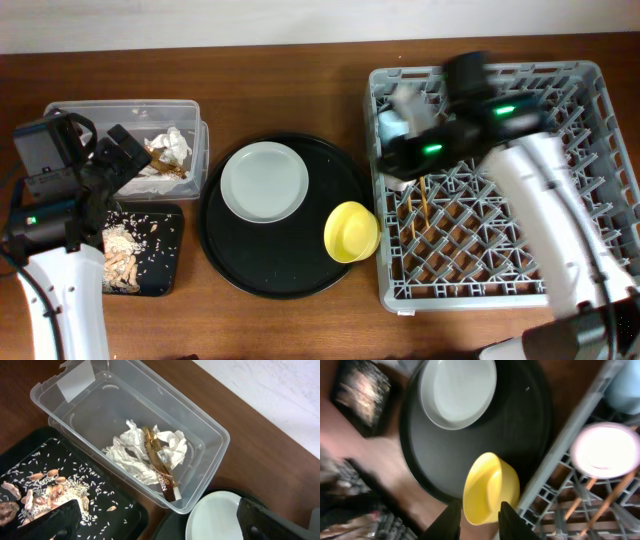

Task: Sort waste into correct bins and load items into the dishwasher rack

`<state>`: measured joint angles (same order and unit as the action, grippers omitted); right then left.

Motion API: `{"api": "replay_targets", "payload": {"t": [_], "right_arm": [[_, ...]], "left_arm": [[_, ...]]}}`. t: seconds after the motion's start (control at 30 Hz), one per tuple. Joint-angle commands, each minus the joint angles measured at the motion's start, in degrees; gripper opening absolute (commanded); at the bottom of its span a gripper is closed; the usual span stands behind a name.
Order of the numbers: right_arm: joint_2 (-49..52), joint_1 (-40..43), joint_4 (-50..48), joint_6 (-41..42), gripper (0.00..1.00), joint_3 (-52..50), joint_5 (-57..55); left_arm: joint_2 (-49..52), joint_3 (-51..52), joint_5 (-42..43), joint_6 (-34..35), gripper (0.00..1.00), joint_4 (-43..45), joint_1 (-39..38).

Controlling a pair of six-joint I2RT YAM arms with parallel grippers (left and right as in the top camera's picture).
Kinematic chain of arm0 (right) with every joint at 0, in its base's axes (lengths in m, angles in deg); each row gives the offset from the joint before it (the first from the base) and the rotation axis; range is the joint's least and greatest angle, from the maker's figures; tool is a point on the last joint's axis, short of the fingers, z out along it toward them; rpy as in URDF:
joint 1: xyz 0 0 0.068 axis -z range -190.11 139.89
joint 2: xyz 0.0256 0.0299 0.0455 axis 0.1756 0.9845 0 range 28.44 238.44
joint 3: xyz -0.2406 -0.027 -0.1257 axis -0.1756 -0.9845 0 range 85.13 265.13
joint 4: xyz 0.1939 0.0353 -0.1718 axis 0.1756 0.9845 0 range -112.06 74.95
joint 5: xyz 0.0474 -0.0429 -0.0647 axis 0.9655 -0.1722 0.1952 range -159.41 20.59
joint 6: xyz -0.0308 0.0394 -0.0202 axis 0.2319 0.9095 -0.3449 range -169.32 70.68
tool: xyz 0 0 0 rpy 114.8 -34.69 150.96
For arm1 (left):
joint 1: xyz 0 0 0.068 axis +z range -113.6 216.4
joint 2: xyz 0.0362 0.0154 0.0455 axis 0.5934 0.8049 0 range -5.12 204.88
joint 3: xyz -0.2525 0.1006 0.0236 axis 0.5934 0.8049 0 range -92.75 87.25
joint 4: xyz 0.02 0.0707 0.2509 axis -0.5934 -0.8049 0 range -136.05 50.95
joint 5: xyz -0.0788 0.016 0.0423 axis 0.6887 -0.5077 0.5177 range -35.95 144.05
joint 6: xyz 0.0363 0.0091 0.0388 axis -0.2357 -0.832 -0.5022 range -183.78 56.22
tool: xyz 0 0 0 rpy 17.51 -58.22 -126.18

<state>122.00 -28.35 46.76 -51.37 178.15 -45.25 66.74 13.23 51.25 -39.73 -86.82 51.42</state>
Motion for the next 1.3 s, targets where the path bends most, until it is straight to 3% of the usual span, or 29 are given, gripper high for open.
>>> {"api": "replay_targets", "payload": {"t": [0.0, 0.07, 0.13, 0.2, 0.37, 0.4, 0.43, 0.47, 0.63, 0.87, 1.27], "right_arm": [[0.3, -14.9, 0.3, 13.1, 0.27, 0.6, -25.2], [1.2, -21.2, 0.5, 13.5, 0.28, 0.1, -29.1], [2.9, -27.3, 0.5, 13.5, 0.47, -0.1, -29.8], [4.6, -31.0, 0.2, 13.5, 0.95, -0.1, -29.3], [9.6, -35.9, -0.8, 13.5, 0.99, -0.1, -27.5], [10.6, -36.3, -1.1, 13.6, 0.84, -0.1, -27.6], [11.7, -36.5, -1.4, 14.6, 0.58, -0.1, -28.0], [12.7, -36.6, -1.7, 16.7, 0.43, -0.2, -28.7], [19.1, -36.6, -1.7, 25.6, 0.20, -0.2, -35.5], [25.0, -36.6, 0.5, 29.9, 0.20, -0.2, -40.5], [25.9, -36.6, 1.2, 31.5, 0.23, -4.9, -40.8]], "left_arm": [[-0.3, -0.6, 0.4, 0.2, 0.99, 0.1, 0.3], [-0.3, -0.6, 0.4, 0.2, 0.99, 0.1, 0.3], [-0.3, -0.6, 0.4, 0.2, 0.99, 0.1, 0.3], [-0.3, -0.6, 0.4, 0.2, 0.99, 0.1, 0.3], [-0.3, -0.6, 0.4, 0.2, 0.99, 0.1, 0.3], [-0.3, -0.6, 0.4, 0.2, 0.99, 0.1, 0.3], [-0.3, -0.6, 0.4, 0.2, 0.99, 0.1, 0.3], [-0.3, -0.6, 0.4, 0.2, 0.99, 0.1, 0.3], [-0.3, -0.6, 0.4, 0.2, 0.99, 0.1, 0.3], [-0.3, -0.6, 0.4, 0.2, 0.99, 0.1, 0.3], [-0.3, -0.6, 0.4, 0.2, 0.99, 0.1, 0.3]]}}
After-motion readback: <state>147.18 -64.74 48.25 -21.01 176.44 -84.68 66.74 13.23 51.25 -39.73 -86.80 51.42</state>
